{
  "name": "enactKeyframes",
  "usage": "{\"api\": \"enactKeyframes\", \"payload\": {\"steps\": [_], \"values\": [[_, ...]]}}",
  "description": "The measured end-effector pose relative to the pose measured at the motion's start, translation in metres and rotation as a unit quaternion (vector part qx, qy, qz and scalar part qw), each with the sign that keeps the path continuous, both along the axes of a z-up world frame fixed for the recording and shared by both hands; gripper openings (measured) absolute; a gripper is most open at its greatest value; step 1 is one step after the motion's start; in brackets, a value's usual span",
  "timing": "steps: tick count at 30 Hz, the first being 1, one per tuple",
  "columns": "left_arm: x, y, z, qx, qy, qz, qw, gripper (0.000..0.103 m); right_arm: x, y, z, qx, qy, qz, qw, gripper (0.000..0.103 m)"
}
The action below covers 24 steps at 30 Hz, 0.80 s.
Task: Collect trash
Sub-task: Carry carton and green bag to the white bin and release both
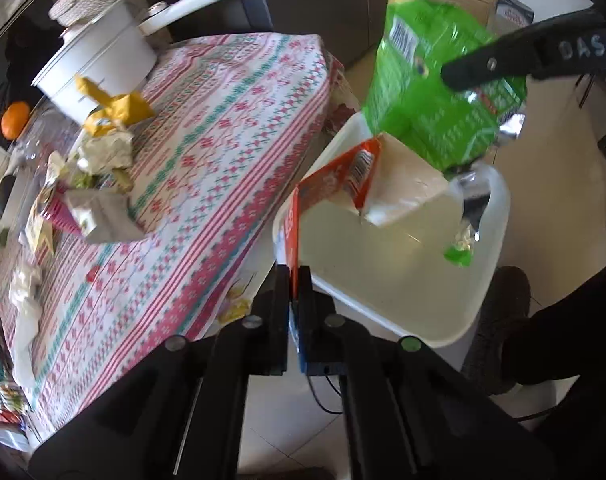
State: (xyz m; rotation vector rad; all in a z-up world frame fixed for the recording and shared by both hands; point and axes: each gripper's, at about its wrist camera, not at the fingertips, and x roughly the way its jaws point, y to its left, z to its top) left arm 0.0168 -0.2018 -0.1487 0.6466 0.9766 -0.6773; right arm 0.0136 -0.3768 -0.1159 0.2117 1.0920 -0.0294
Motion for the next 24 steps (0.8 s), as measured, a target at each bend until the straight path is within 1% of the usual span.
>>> {"api": "enactKeyframes", "payload": {"steps": [3,6,12,15,17,18,19,20,21,22,23,24], "values": [[-0.003,-0.010,-0.001,-0.004,0.002,-0.010,0.9999,0.007,0.007,-0.005,-0.018,0.000,0.033,0.000,0.999,0.006],[-0.004,-0.018,-0.003,-0.004,0.002,-0.013,0.9999,0.007,0.010,-0.009,-0.025,0.003,0.051,-0.006,0.999,0.006],[-0.002,-0.022,0.001,-0.018,0.005,-0.019,0.9996,0.007,0.006,-0.019,-0.025,0.008,0.059,-0.017,0.998,0.006],[-0.002,-0.023,0.000,-0.026,0.014,-0.020,0.9994,0.007,0.005,-0.021,-0.026,0.015,0.062,-0.023,0.998,0.009],[-0.002,-0.023,0.000,-0.033,0.011,-0.025,0.9991,0.011,0.005,-0.025,-0.025,0.023,0.060,-0.034,0.997,0.015],[-0.002,-0.024,0.000,-0.039,0.014,-0.028,0.9988,0.011,0.005,-0.027,-0.025,0.028,0.060,-0.039,0.997,0.020],[-0.002,-0.023,0.001,-0.044,0.017,-0.027,0.9985,0.014,0.004,-0.030,-0.022,0.033,0.056,-0.044,0.997,0.030],[-0.001,-0.023,0.001,-0.049,0.021,-0.026,0.9982,0.015,0.004,-0.032,-0.021,0.035,0.053,-0.048,0.997,0.036],[0.000,-0.024,0.000,-0.053,0.028,-0.026,0.9979,0.019,0.003,-0.033,-0.019,0.037,0.048,-0.052,0.997,0.045],[0.000,-0.024,0.000,-0.055,0.029,-0.025,0.9978,0.025,0.001,-0.036,-0.015,0.039,0.040,-0.056,0.997,0.048],[0.000,-0.024,0.000,-0.054,0.028,-0.024,0.9978,0.028,0.001,-0.037,-0.013,0.041,0.037,-0.058,0.997,0.048],[-0.001,-0.025,0.000,-0.054,0.025,-0.023,0.9980,0.034,0.000,-0.038,-0.011,0.043,0.033,-0.060,0.997,0.048]]}}
